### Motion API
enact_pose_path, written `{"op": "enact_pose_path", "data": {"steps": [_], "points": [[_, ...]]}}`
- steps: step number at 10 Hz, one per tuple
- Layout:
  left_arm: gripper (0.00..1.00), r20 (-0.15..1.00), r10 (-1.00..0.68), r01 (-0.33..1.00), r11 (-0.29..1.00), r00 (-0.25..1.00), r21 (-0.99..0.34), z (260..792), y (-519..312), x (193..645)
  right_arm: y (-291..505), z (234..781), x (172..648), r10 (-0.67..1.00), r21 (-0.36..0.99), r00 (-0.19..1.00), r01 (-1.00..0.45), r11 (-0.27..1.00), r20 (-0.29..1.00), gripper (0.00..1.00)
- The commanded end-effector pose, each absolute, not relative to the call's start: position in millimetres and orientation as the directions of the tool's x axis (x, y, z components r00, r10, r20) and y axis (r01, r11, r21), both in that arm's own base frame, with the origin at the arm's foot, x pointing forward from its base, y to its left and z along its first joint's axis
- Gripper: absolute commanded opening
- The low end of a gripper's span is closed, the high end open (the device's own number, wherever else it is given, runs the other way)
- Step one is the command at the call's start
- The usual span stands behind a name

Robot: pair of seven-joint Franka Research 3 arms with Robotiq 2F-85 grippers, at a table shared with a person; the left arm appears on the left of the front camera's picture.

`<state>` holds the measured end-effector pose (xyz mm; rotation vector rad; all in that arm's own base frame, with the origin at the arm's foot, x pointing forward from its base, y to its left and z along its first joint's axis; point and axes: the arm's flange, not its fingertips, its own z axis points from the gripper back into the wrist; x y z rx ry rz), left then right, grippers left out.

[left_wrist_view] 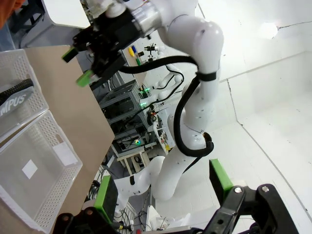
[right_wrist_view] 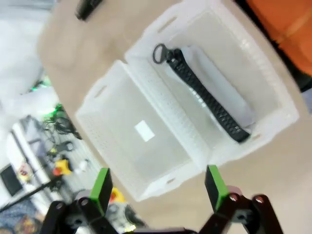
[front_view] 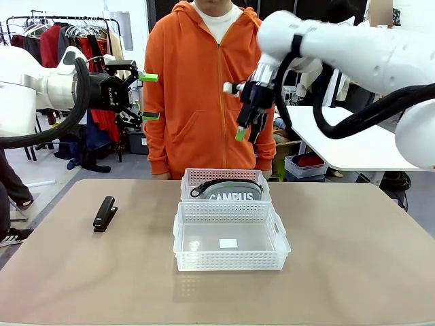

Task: Distribute items into two baskets.
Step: Pick up the Stapler that the person points to.

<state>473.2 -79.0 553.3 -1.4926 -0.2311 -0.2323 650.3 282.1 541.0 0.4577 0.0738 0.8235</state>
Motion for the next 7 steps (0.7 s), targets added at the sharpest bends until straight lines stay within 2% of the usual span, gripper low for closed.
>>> {"op": "enact_pose_path", "data": {"steps": [1, 4, 5, 6, 7], "points": [[1.0, 0.298, -0.016, 0.299, 0.062, 0.954, -0.952, 555, -78, 472, 259, 563, 636, 0.611, 0.553, 0.764, -0.606, 0.572, 0.206, 1.0], [1.0, 0.298, -0.016, 0.299, 0.062, 0.954, -0.952, 555, -78, 472, 233, 569, 631, 0.531, 0.658, 0.812, -0.539, 0.525, 0.241, 1.0], [1.0, 0.298, -0.016, 0.299, 0.062, 0.954, -0.952, 555, -78, 472, 240, 566, 634, 0.59, 0.495, 0.767, -0.627, 0.602, 0.254, 1.0], [1.0, 0.298, -0.016, 0.299, 0.062, 0.954, -0.952, 555, -78, 472, 231, 585, 654, 0.578, 0.625, 0.782, -0.576, 0.527, 0.233, 1.0], [1.0, 0.298, -0.016, 0.299, 0.062, 0.954, -0.952, 555, -78, 472, 231, 585, 654, 0.578, 0.625, 0.782, -0.576, 0.527, 0.233, 1.0]]}}
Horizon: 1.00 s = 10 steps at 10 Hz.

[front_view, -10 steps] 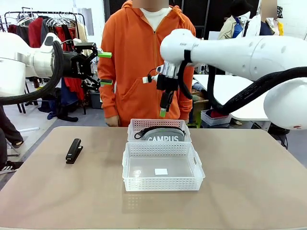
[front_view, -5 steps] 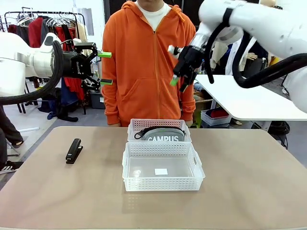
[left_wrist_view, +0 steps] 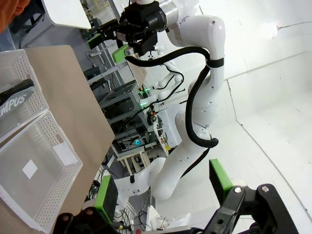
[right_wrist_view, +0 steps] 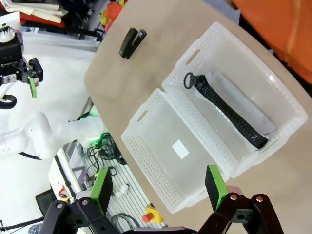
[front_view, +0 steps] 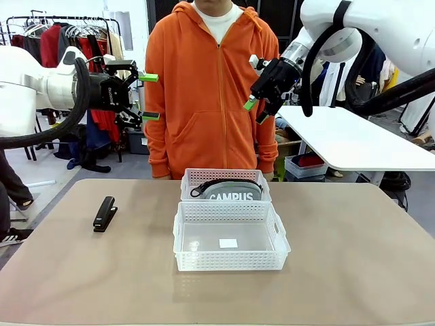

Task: Distribute items into two baskets.
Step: Pick up the Stapler that the person points to.

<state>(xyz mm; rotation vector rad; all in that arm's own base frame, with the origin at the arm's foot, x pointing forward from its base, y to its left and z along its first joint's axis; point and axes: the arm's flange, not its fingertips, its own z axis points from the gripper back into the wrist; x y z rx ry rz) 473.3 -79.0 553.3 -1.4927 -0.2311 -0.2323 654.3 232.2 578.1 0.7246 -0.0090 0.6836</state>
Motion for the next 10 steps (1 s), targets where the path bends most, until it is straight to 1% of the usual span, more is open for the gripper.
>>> {"op": "enact_pose_path", "data": {"steps": [1, 3, 4, 5, 7, 8, 9, 10], "points": [[1.0, 0.298, -0.016, 0.299, 0.062, 0.954, -0.952, 555, -78, 472, 231, 585, 654, 0.578, 0.625, 0.782, -0.576, 0.527, 0.233, 1.0], [1.0, 0.298, -0.016, 0.299, 0.062, 0.954, -0.952, 555, -78, 472, 232, 578, 654, 0.575, 0.61, 0.784, -0.578, 0.541, 0.233, 1.0], [1.0, 0.298, -0.016, 0.299, 0.062, 0.954, -0.952, 555, -78, 472, 209, 587, 648, 0.486, 0.702, 0.853, -0.465, 0.538, 0.192, 1.0], [1.0, 0.298, -0.016, 0.299, 0.062, 0.954, -0.952, 555, -78, 472, 182, 599, 641, 0.409, 0.753, 0.897, -0.385, 0.534, 0.168, 1.0], [1.0, 0.298, -0.016, 0.299, 0.062, 0.954, -0.952, 555, -78, 472, 149, 618, 625, 0.301, 0.802, 0.947, -0.265, 0.534, 0.113, 1.0], [1.0, 0.298, -0.016, 0.299, 0.062, 0.954, -0.952, 555, -78, 472, 144, 627, 623, 0.265, 0.834, 0.959, -0.225, 0.504, 0.098, 1.0], [1.0, 0.298, -0.016, 0.299, 0.062, 0.954, -0.952, 555, -78, 472, 134, 624, 626, 0.253, 0.869, 0.967, -0.159, 0.468, 0.041, 1.0], [1.0, 0.298, -0.016, 0.299, 0.062, 0.954, -0.952, 555, -78, 472, 120, 625, 626, 0.234, 0.892, 0.971, -0.147, 0.427, 0.048, 1.0]]}}
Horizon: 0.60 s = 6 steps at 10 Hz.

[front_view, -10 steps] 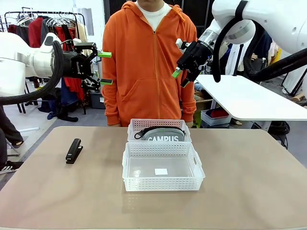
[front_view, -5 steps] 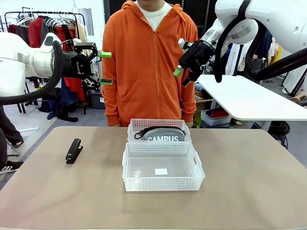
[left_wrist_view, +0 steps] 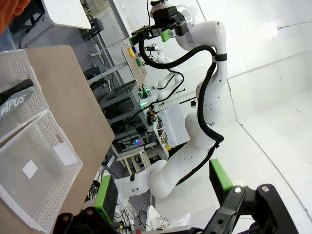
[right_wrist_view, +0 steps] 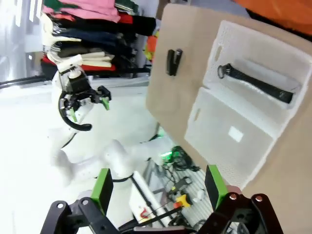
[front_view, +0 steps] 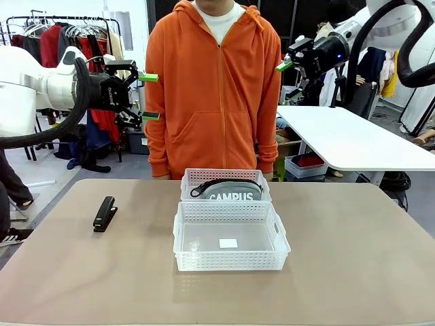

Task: Distribute items into two baskets.
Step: Pick up the Stapler that the person points to.

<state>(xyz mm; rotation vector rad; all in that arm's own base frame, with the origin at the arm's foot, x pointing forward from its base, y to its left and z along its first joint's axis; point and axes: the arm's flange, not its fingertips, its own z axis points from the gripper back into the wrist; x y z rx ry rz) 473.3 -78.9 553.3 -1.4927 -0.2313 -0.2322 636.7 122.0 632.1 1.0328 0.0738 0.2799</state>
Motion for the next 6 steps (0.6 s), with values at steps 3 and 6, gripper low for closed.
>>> {"op": "enact_pose_path", "data": {"steps": [3, 6], "points": [[1.0, 0.298, -0.016, 0.299, 0.062, 0.954, -0.952, 555, -78, 472, 82, 628, 600, 0.111, 0.929, 0.989, -0.133, 0.344, 0.1, 1.0], [1.0, 0.298, -0.016, 0.299, 0.062, 0.954, -0.952, 555, -78, 472, 64, 631, 582, 0.072, 0.936, 0.987, -0.161, 0.312, 0.146, 1.0]]}}
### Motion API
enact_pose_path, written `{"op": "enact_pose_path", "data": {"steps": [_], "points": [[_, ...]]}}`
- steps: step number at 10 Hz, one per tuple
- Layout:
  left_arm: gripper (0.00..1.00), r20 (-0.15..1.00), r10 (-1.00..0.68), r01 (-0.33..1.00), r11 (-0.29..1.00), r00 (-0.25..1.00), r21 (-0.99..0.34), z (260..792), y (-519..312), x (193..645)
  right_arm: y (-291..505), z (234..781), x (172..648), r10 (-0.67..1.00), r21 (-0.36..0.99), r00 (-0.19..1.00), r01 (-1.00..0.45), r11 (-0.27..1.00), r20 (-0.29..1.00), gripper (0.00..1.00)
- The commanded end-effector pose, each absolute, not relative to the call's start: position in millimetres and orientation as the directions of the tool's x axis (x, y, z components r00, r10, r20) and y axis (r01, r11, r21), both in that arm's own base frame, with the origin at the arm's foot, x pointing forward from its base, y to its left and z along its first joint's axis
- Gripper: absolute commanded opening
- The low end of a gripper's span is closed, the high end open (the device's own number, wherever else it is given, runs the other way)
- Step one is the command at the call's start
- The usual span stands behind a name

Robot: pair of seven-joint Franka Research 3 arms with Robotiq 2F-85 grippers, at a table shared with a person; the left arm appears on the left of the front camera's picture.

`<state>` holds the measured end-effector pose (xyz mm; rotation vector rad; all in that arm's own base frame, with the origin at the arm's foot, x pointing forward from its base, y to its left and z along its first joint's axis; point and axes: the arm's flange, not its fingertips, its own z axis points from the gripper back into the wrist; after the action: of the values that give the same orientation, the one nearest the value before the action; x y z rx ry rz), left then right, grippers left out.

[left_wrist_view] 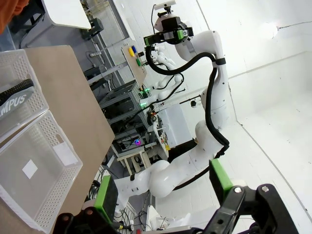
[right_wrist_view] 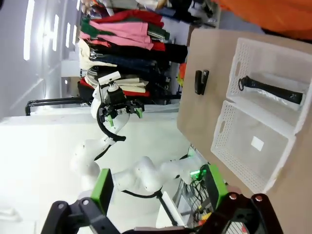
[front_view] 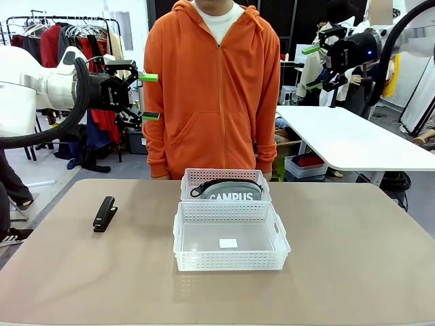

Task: Distribute items into two baskets.
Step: Pick up the Stapler that the person points to.

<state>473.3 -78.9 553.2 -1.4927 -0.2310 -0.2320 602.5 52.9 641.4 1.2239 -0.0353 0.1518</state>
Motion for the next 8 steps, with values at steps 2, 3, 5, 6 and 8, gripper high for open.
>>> {"op": "enact_pose_path", "data": {"steps": [2, 3, 5, 6, 8], "points": [[1.0, 0.298, -0.016, 0.299, 0.062, 0.954, -0.952, 555, -78, 472, 51, 629, 570, 0.021, 0.946, 0.991, -0.132, 0.297, 0.131, 1.0], [1.0, 0.298, -0.016, 0.299, 0.062, 0.954, -0.952, 555, -78, 472, 45, 623, 562, 0.019, 0.961, 0.995, -0.102, 0.256, 0.101, 1.0], [1.0, 0.298, -0.016, 0.299, 0.062, 0.954, -0.952, 555, -78, 472, 24, 603, 549, -0.049, 0.984, 0.998, -0.021, 0.178, 0.03, 1.0], [1.0, 0.298, -0.016, 0.299, 0.062, 0.954, -0.952, 555, -78, 472, 16, 592, 545, -0.089, 0.992, 0.996, 0.017, 0.122, -0.006, 1.0], [1.0, 0.298, -0.016, 0.299, 0.062, 0.954, -0.952, 555, -78, 472, 7, 570, 538, -0.133, 0.993, 0.986, 0.105, 0.058, -0.096, 1.0]]}}
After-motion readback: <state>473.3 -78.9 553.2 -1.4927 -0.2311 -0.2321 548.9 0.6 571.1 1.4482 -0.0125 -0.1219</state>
